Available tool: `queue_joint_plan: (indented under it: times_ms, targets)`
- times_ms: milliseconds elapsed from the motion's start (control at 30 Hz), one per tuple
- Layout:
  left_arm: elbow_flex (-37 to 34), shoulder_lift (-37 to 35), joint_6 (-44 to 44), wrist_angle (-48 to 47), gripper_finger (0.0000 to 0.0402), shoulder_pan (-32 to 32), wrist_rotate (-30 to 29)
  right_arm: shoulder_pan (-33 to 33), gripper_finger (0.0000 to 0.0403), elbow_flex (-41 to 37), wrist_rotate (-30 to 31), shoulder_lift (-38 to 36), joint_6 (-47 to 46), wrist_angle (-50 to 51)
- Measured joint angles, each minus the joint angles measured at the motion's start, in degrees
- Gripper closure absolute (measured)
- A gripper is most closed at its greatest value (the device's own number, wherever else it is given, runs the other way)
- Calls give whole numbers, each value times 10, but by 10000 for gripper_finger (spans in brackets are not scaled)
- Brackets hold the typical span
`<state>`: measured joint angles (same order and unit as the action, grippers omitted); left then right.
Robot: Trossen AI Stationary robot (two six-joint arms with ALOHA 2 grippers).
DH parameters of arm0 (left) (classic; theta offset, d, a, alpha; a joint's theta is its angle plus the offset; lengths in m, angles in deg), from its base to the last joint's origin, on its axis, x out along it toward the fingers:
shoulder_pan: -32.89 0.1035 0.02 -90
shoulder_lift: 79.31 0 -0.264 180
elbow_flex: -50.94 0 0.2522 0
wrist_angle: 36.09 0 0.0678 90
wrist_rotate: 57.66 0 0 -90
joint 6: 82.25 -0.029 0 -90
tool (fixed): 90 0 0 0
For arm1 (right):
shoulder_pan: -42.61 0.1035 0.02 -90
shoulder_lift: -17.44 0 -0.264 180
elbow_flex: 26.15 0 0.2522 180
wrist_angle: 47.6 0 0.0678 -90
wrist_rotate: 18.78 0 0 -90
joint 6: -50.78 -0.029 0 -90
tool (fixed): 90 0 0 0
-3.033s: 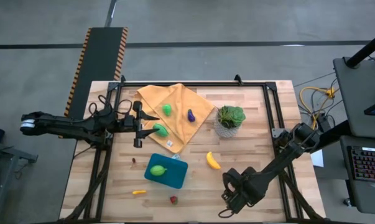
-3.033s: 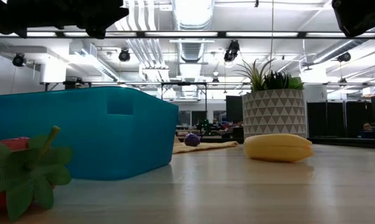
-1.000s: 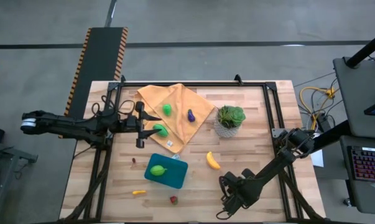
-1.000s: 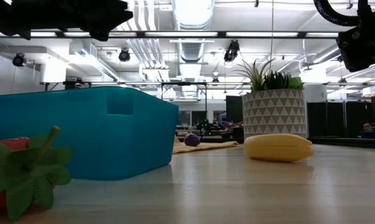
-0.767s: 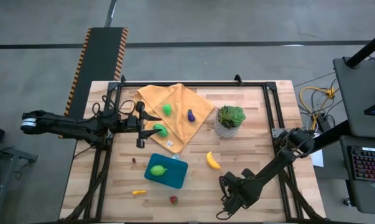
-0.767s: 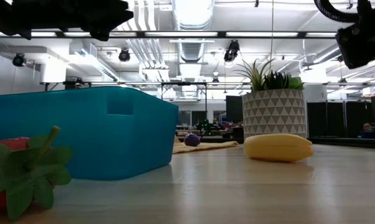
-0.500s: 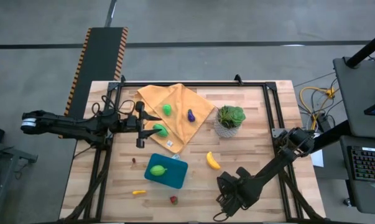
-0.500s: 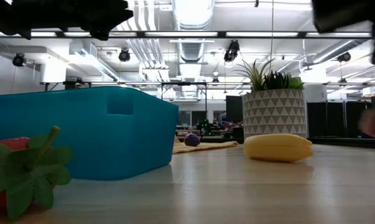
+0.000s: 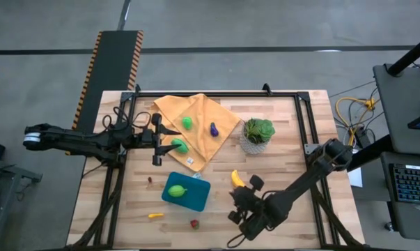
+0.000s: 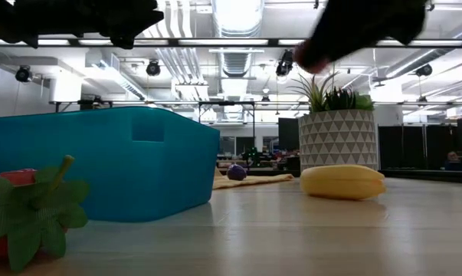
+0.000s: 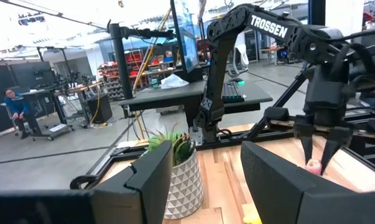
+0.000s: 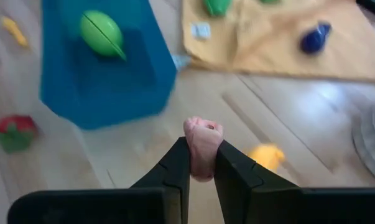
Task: Pick and placing Produce into tupperware
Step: Put the peach into the blue bin
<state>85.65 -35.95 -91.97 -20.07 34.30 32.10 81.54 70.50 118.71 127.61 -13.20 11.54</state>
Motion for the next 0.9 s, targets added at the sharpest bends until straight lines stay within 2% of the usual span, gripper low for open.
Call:
queue_joint_plan:
  times_ms: [133,367,567,900]
  targets:
    - [0,0,0,-1,223,0,0,-15,355,-6,1,-2,93,-91]
    - [0,0,0,0,223,0,0,-56,355,-18,-68,-3,237,-218]
    - [0,0,0,2,223,0,0,-98,355,-18,-145,-3,310,-266]
    - [0,0,0,9,223,0,0,-172,355,-36,-278,-3,371,-315]
